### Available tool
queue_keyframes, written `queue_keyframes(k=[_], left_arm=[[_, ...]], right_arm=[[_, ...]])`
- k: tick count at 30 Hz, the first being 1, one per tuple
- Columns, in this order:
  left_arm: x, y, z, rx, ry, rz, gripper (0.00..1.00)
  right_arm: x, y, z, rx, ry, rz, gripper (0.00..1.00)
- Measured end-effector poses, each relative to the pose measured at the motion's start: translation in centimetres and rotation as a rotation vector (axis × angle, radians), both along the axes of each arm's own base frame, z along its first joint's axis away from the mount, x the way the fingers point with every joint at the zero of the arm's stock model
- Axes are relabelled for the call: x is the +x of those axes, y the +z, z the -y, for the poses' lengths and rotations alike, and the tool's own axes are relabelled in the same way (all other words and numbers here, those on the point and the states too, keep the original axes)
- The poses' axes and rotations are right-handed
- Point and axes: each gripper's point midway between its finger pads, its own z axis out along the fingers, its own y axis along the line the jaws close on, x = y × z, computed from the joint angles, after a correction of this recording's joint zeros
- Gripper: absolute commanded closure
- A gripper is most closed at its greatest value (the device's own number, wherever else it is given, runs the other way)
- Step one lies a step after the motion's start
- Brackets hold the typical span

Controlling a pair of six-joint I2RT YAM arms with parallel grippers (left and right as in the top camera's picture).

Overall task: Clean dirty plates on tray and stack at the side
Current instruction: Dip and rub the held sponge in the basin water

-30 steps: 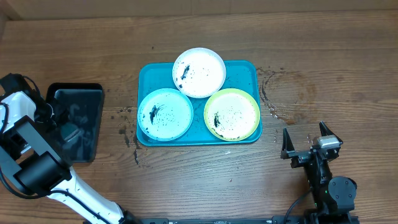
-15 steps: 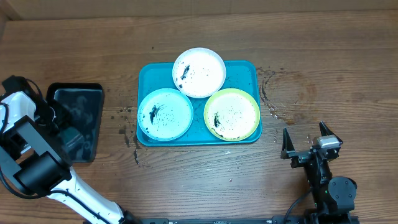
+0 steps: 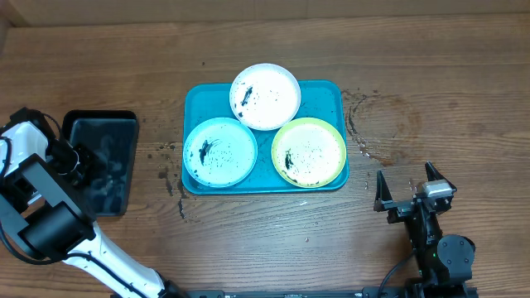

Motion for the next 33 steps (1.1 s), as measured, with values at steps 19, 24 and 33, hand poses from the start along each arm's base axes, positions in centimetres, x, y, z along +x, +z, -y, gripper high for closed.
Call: queue_keyframes(k=[19,24,33], left_arm=[[2.7,-0.1,-2.2,0.088,0.000,0.112,0.00],[3.9,0.0,-3.1,0.126,0.000,0.159,0.68],[3.6,0.0,-2.8,0.115,0.000,0.146,0.37]], right_arm=[[0.0,0.0,0.0,0.000,0.000,0.000,0.00],[0.0,0.0,0.0,0.000,0.000,0.000,0.00],[0.0,0.0,0.0,0.000,0.000,0.000,0.00]])
